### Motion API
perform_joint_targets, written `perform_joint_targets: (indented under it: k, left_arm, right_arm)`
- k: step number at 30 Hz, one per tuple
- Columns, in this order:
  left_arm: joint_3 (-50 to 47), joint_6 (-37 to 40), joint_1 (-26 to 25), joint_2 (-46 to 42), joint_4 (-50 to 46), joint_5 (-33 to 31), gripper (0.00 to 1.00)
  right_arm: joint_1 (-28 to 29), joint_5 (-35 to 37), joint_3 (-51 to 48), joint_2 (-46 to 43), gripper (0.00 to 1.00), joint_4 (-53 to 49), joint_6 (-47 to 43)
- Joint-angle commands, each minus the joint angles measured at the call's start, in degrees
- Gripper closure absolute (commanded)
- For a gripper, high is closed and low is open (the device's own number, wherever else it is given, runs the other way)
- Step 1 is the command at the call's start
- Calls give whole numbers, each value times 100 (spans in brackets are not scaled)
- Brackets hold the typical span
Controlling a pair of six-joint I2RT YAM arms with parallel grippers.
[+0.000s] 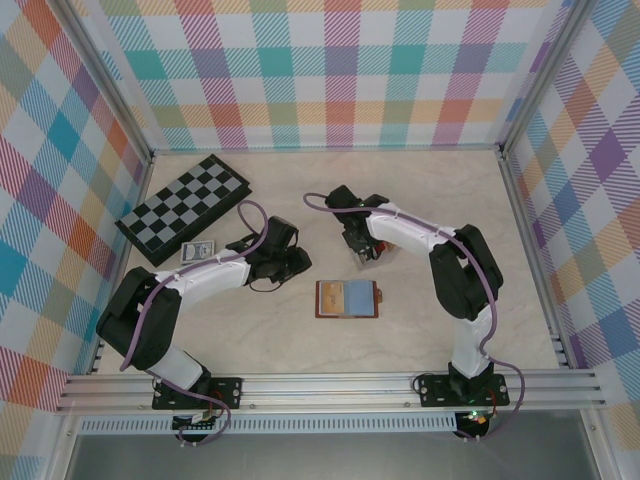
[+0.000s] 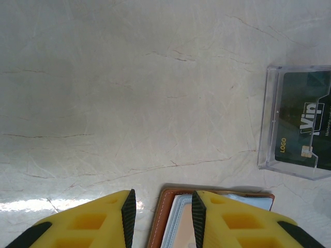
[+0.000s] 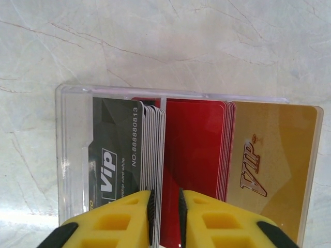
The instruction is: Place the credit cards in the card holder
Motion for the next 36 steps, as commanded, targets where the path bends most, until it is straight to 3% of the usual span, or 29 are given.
perform_joint_targets:
  k: [1,8,19,28,36]
  left_arm:
    - [7,37,53,73,-58,8,64]
    - [45,44,53,112,-56,56,64]
    - [227,149,66,186,-176,94,64]
    - [367,197,182,236,-203,189,64]
    - [957,106,310,918,235,931,61]
  right_arm:
    - [-68,-213,-53,-54,72,-95,49]
    - [-161,-920,21,112,65,-127,218]
    - [-163,-2299,4,22,71,-54,1254]
    - [111,-2552,151,-86,71,-82,1848]
    - [68,-2096,154,-746,64,-183,1383]
